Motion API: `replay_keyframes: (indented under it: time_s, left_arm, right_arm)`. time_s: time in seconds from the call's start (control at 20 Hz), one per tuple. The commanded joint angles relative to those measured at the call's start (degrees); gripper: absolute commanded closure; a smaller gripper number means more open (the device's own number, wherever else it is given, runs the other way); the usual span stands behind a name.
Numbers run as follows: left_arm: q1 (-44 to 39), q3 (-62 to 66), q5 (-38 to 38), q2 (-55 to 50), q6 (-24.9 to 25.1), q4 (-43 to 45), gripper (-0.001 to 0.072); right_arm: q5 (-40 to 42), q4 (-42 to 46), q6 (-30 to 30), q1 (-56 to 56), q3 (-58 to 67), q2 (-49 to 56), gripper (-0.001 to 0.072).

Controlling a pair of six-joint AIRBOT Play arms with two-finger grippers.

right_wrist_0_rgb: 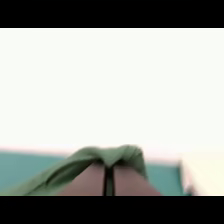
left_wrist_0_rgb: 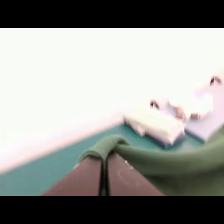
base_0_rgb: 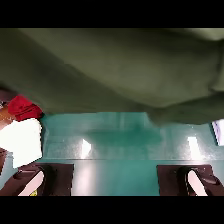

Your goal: Fold the shirts.

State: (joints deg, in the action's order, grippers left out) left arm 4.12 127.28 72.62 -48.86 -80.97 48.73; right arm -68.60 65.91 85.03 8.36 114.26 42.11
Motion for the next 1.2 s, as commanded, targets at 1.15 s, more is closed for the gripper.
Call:
replay_keyframes:
  time_s: [1.15]
  left_arm:
    - [0.02,-37.64,-21.88,-43.5,10.32,0.63,0.068]
  right_arm:
    - [7.48,9.27,4.11,-6.95,-13.55,56.5,0.0699]
